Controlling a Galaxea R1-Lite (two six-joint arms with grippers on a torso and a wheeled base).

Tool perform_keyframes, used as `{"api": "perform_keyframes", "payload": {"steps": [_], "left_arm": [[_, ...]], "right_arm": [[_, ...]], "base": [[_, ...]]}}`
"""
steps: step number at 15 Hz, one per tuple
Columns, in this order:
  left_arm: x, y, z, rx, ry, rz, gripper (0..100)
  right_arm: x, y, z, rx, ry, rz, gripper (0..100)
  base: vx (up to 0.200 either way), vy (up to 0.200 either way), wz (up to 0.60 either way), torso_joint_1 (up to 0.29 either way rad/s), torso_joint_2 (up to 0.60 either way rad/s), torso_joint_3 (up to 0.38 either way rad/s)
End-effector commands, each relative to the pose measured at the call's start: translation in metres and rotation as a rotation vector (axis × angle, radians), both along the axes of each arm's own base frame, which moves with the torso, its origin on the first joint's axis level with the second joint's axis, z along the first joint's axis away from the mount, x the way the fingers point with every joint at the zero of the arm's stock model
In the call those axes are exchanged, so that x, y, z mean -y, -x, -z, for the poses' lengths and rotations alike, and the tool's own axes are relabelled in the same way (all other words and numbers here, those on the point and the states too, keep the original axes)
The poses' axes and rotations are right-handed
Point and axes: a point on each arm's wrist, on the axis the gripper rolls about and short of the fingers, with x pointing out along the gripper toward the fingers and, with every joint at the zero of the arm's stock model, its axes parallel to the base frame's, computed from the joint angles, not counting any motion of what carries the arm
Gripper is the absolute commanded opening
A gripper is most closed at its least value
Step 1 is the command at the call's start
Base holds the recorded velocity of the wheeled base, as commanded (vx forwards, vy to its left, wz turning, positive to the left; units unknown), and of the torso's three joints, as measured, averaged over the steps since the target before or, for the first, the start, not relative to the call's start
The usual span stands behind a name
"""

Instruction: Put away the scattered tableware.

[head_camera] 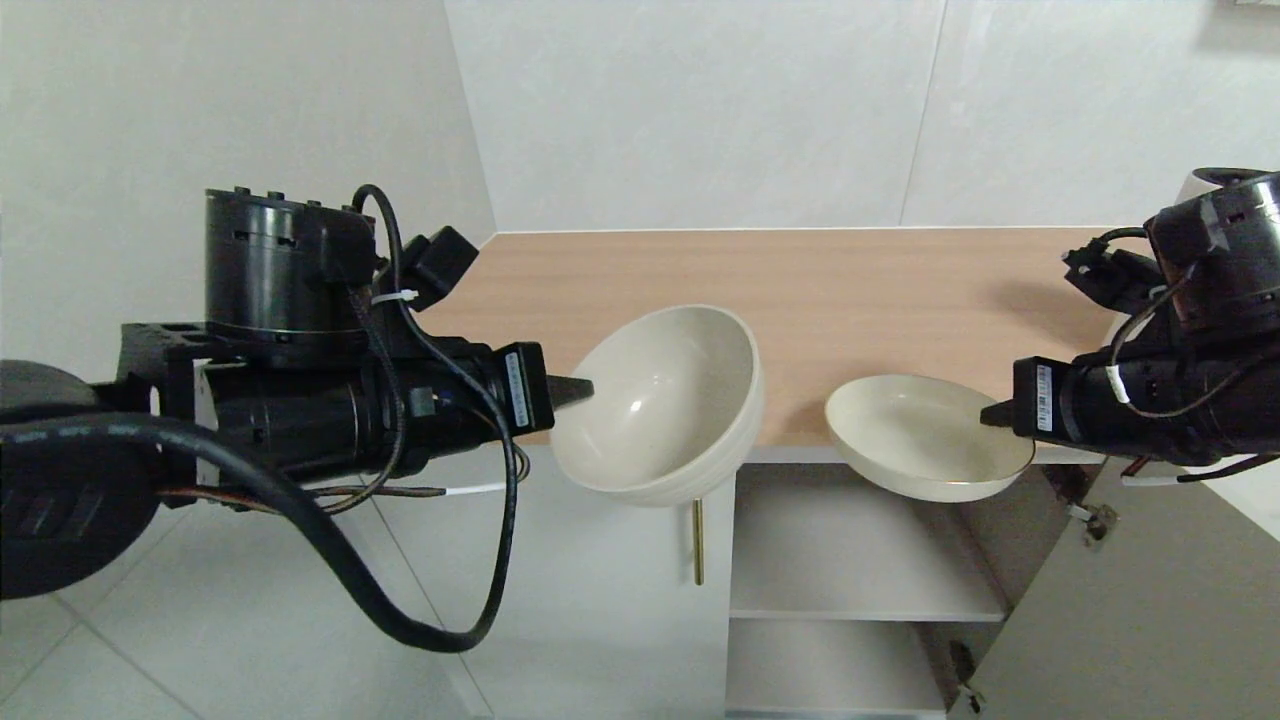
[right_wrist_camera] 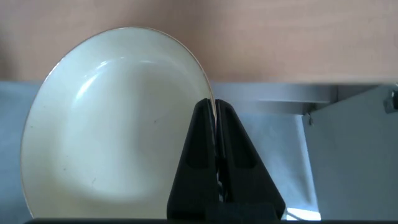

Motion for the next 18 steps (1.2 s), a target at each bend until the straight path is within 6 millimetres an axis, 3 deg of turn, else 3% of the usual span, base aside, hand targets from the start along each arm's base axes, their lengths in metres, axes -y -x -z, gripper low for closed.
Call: {"api": "perform_keyframes", "payload": {"steps": [1, 3, 6, 18], "left_arm": [[0.005, 0.000, 0.008, -0.024, -0.012, 0.015, 0], [0.007, 0.000, 0.008, -0.026, -0.014, 0.018, 0], [0.007, -0.001, 0.008, -0.026, -0.014, 0.018, 0], [0.010, -0.007, 0.015, -0.040, -0.025, 0.017, 0]], "right_arm": [[0.002, 0.006, -0.001, 0.005, -0.001, -0.001, 0], [0.002, 0.006, 0.000, 0.002, 0.001, -0.002, 0], [0.002, 0.005, 0.003, -0.005, 0.020, -0.013, 0], [-0.002, -0.006, 0.014, -0.024, 0.031, -0.012, 0]], "base": [[0.000, 0.000, 0.00, 0.000, 0.00, 0.000], [0.000, 0.000, 0.00, 0.000, 0.00, 0.000], [-0.200, 0.000, 0.00, 0.009, 0.01, 0.004], [0.000, 0.000, 0.00, -0.011, 0.03, 0.015]]}}
